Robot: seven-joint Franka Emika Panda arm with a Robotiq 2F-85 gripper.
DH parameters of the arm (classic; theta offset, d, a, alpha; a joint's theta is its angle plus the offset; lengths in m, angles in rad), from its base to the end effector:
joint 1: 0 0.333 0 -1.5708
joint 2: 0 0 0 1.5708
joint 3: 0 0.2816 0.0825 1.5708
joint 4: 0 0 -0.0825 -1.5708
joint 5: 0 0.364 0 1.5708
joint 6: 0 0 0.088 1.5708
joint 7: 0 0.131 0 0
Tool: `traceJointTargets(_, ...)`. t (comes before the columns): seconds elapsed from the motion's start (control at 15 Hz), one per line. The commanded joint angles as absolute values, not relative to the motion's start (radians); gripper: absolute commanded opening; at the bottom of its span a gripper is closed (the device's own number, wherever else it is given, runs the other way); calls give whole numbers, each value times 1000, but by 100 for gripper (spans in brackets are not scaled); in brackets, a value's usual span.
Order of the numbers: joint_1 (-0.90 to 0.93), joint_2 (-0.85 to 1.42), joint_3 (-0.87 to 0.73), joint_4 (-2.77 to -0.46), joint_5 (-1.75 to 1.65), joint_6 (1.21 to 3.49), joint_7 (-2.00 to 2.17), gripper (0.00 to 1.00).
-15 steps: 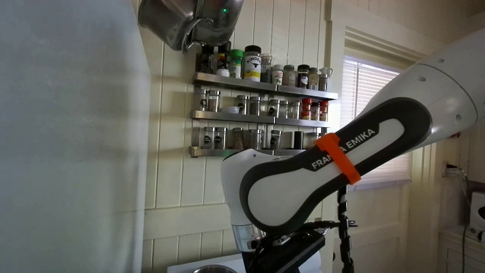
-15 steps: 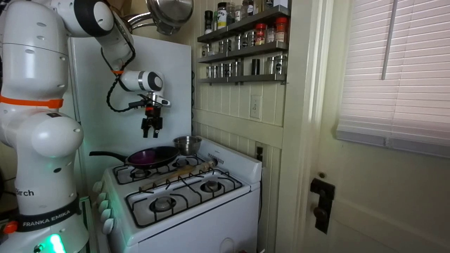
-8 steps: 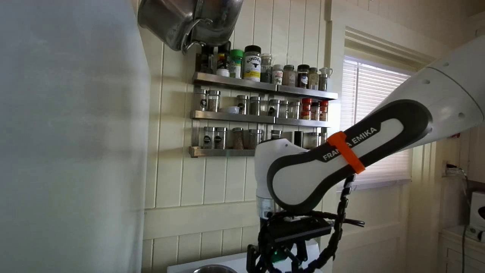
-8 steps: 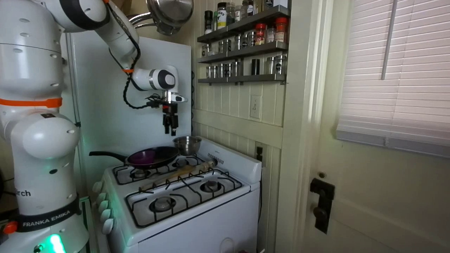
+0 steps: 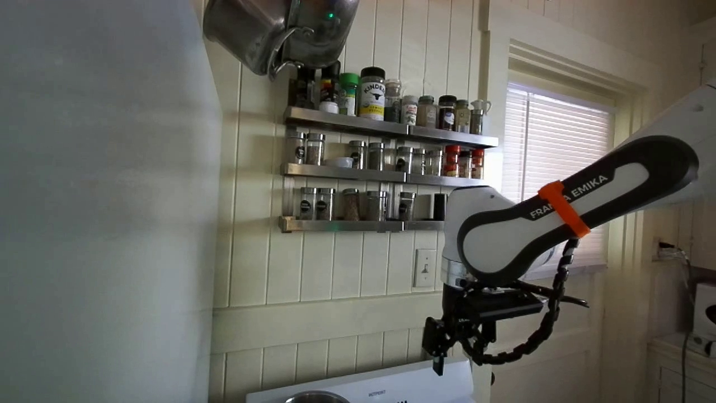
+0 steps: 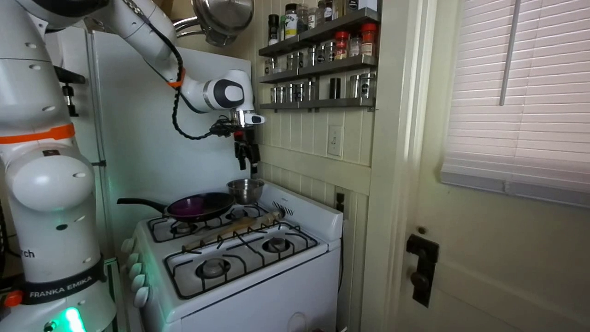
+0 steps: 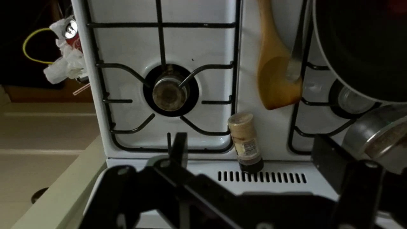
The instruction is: Put the purple bowl on the pan then move the silver bowl to the right.
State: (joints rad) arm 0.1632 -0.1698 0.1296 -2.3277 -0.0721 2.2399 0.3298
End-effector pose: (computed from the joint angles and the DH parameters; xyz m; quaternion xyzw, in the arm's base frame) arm 0.4616 0.1354 0.3677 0.9984 0.0022 0.0503 0.0259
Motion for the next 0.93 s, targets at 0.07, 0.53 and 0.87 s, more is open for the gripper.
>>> traceJointTargets(0.07, 149, -176, 120, -2342, -30, 2238, 197, 100)
traceJointTargets(0.53, 138, 18, 137, -2188, -66, 2316, 238, 100)
traceJointTargets(0.87, 184, 253, 152, -1949, -147, 2274, 230, 100)
